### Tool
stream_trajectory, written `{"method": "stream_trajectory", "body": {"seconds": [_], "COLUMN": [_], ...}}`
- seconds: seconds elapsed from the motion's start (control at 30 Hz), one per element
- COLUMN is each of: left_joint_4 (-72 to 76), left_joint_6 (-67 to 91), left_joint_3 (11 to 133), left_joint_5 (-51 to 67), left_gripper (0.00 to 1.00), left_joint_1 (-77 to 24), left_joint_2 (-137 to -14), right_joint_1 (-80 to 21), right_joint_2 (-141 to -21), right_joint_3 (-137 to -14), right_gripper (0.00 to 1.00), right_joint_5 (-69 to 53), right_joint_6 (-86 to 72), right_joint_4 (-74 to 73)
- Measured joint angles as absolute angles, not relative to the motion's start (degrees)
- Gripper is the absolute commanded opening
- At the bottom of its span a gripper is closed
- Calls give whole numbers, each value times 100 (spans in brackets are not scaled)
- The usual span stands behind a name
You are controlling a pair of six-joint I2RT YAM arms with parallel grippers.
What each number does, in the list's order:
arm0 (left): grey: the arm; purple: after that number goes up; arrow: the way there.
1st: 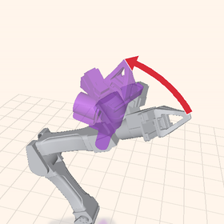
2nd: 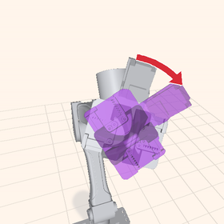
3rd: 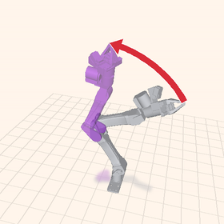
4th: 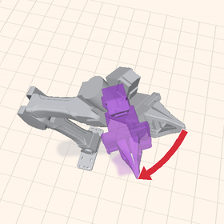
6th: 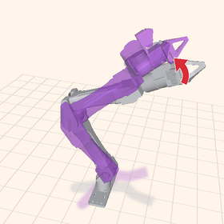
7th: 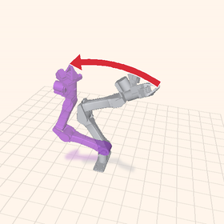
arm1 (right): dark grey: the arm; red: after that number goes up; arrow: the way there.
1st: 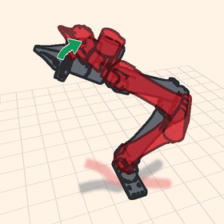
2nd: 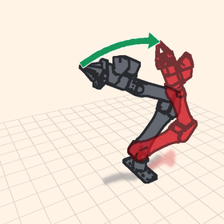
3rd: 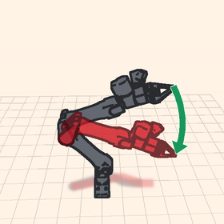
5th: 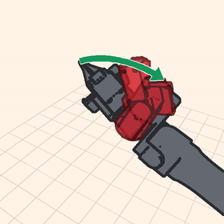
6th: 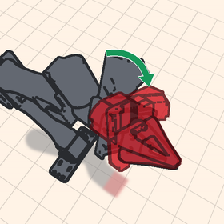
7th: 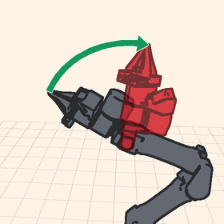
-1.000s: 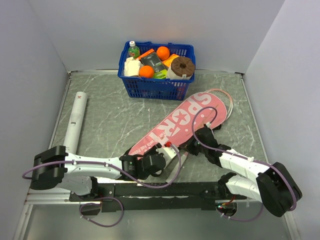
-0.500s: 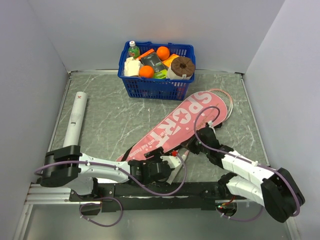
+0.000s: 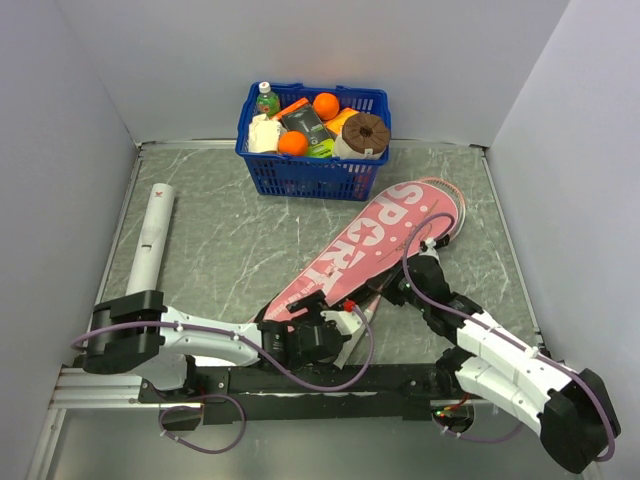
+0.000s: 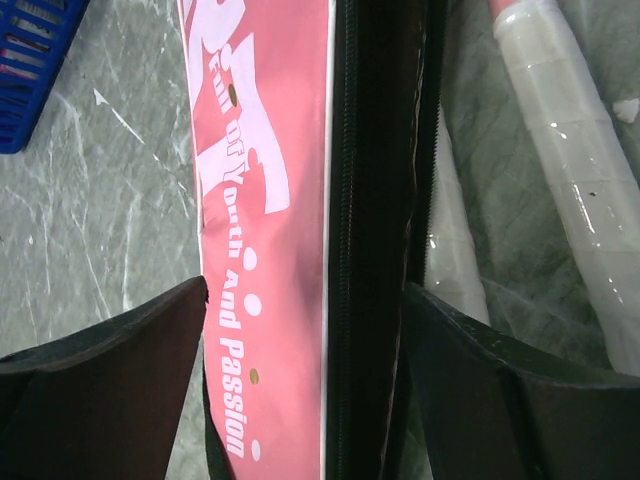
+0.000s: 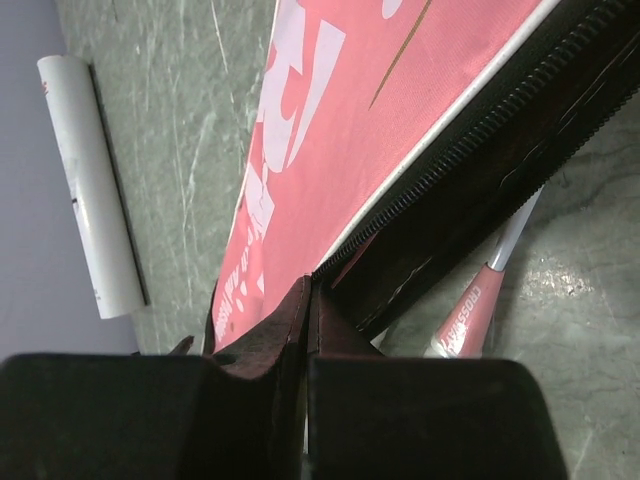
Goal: Pack up the badminton gear
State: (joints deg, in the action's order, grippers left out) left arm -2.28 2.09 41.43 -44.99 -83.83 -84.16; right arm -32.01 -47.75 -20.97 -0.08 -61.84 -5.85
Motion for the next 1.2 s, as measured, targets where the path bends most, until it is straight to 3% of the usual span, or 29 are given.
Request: {"method": "stream_trajectory", "body": {"seconds": [0.1,0.17,0.2,0.23,0.3,0.33,0.43,0.53,0.63,0.97,1.2], "left_joint_4": [-220,-165,-141,-130,-95,-106,-113,-198,-198,16,-58], "left_joint_6": [191,154,108,121,130,60,82,86,86,145,569], "left_joint_3": [4143,4143,4143,4143,4143,4145,4154,4226,4318,4558,5142], "left_joint_5": [-4545,-4611,-4639,-4654,-4654,-4641,-4560,-4359,-4066,-2993,-2746], "left_gripper": [74,59,48,24,4,1,1,1,1,1,1], "left_joint_1": [-8383,-8383,-8383,-8383,-8381,-8383,-8379,-8329,-8167,-6672,-6222], "left_joint_2": [-8477,-8527,-8536,-8538,-8538,-8538,-8538,-8538,-8538,-8536,-8538], "right_joint_1": [-3201,-3201,-3201,-3201,-3201,-3201,-3201,-3201,-3201,-3201,-3201], "right_joint_2": [-4637,-4517,-4458,-4399,-4311,-4272,-4248,-4296,-4320,-3358,-3699], "right_joint_3": [-2097,-2097,-2097,-2097,-2097,-2097,-2097,-2108,-2189,-2600,-2475], "right_gripper": [0,0,0,0,0,0,0,39,52,54,53], "right_joint_5": [-3,-3,-1,3,23,47,97,165,252,829,1079], "right_joint_6": [-6182,-6180,-6178,-6173,-6167,-6165,-6154,-6086,-5966,-5664,-5704], "right_joint_4": [-692,-770,-810,-845,-893,-910,-974,-1048,-1221,-2364,-2620]}}
